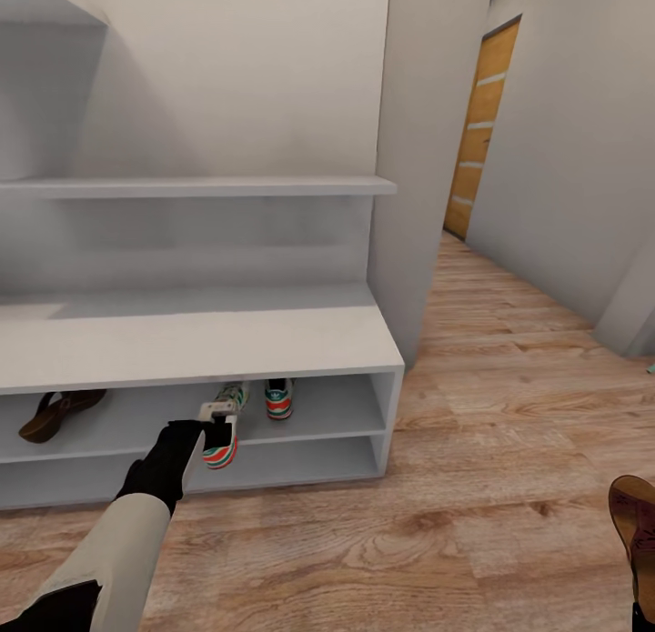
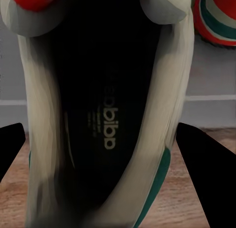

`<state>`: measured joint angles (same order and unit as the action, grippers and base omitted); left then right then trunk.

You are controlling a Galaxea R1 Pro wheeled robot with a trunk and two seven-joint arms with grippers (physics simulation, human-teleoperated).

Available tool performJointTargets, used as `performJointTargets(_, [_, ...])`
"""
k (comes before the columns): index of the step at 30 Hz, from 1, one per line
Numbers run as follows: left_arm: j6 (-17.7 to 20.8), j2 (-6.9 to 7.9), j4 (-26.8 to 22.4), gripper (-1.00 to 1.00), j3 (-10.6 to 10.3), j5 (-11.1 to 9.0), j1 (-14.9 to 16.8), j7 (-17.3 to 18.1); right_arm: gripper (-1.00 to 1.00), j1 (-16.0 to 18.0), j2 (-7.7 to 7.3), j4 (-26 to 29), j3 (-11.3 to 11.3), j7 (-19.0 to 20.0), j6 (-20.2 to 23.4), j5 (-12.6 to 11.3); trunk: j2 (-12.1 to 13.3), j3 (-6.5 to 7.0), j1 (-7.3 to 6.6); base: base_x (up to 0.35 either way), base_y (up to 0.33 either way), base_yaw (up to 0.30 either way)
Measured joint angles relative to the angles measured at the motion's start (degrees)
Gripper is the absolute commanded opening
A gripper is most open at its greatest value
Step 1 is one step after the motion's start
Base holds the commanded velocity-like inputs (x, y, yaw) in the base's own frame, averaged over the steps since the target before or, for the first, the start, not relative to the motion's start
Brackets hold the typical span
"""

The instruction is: Pick up the two gym shoes and the two sandals from the corridor floor and place them onto the hallstand (shoe rack) in the corridor, making sure they are on the rack and not on the floor. Arrange them so the two gym shoes are next to each other and the two sandals are next to each other.

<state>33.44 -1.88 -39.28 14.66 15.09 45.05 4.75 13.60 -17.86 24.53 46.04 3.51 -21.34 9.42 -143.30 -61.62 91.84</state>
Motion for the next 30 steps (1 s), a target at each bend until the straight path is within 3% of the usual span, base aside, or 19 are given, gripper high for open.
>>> performJointTargets(8, [0.0,0.03,-0.1,-1.0,0.0,0.1,0.0,0.0,-1.0,0.0,0.0,0.0,0.0,0.0,0.0,0.0,-0.1,-1.9,0.18,0.0,0.0,0.0])
performJointTargets(30, [-0.1,0.02,-0.6,-1.0,0.0,0.0,0.0,0.0,-1.0,0.0,0.0,0.0,0.0,0.0,0.0,0.0,-0.1,-2.07,0.17,0.053,0.0,0.0])
